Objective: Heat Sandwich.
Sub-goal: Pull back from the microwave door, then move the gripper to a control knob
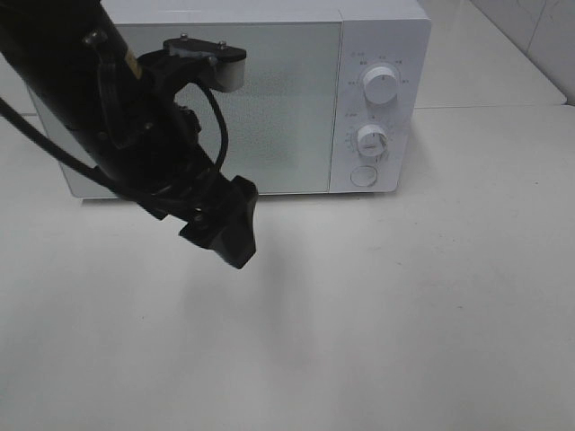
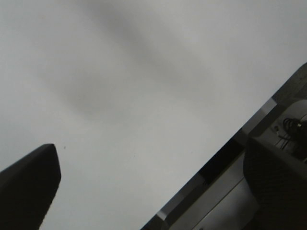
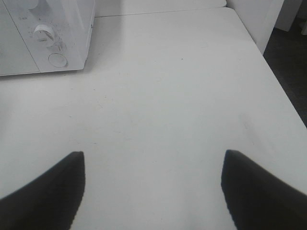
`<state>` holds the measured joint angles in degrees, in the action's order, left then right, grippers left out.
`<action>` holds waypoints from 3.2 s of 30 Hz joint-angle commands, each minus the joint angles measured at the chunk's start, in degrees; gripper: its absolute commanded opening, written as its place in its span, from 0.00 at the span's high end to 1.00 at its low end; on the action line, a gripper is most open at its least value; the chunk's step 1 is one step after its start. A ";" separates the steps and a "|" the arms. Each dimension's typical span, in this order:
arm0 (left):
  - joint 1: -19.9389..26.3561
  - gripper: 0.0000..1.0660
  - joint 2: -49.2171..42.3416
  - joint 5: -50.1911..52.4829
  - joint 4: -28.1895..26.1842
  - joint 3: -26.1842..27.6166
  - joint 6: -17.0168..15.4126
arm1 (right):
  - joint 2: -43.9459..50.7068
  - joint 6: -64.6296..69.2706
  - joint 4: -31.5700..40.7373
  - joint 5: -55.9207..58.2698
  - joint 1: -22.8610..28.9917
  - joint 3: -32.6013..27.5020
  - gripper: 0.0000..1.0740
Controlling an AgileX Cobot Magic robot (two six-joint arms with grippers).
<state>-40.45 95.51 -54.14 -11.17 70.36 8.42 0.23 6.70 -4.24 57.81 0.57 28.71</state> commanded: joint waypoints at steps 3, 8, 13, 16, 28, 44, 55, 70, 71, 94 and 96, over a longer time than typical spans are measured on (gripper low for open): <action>0.74 0.08 -0.46 -7.39 4.35 0.34 -4.30 | 1.55 -0.17 0.17 -0.80 -0.23 -0.11 0.30; 4.35 0.08 -0.46 -10.37 4.01 0.34 -4.30 | 1.55 -0.17 0.17 -0.80 -0.23 -0.11 0.30; 10.08 0.08 -0.46 -13.69 3.84 0.34 -4.30 | 1.55 -0.17 0.17 -0.80 -0.23 -0.11 0.30; 13.46 0.08 -0.46 -15.30 3.78 0.34 -4.30 | 1.55 -0.17 0.17 -0.80 -0.23 -0.11 0.30; 27.27 0.08 -5.21 -17.99 3.38 -5.67 -4.24 | 1.55 -0.17 0.17 -0.80 -0.23 -0.11 0.30; 41.71 0.08 -30.19 -16.39 6.82 -18.85 -7.10 | 1.55 -0.17 0.17 -0.80 -0.23 -0.11 0.30; 41.71 0.08 -53.06 -15.87 9.57 -26.53 -8.14 | 1.55 -0.17 0.17 -0.80 -0.23 -0.11 0.30; 41.71 0.08 -81.07 -7.56 8.08 -38.96 -7.96 | 1.55 -0.17 0.17 -0.80 -0.23 -0.11 0.30; 41.71 0.08 -84.17 -6.70 7.96 -39.59 -7.96 | 1.55 -0.17 0.17 -0.80 -0.23 -0.11 0.30; 41.71 0.08 -97.35 -7.16 6.36 -40.85 -7.51 | 1.49 -0.17 0.17 -0.80 -0.23 -0.11 0.30; 41.71 0.08 -97.35 -7.16 6.36 -40.85 -7.51 | 1.49 -0.17 0.17 -0.80 -0.23 -0.11 0.30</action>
<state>1.15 -0.23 -61.82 -4.24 29.56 0.92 0.23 6.70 -4.24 57.81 0.57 28.71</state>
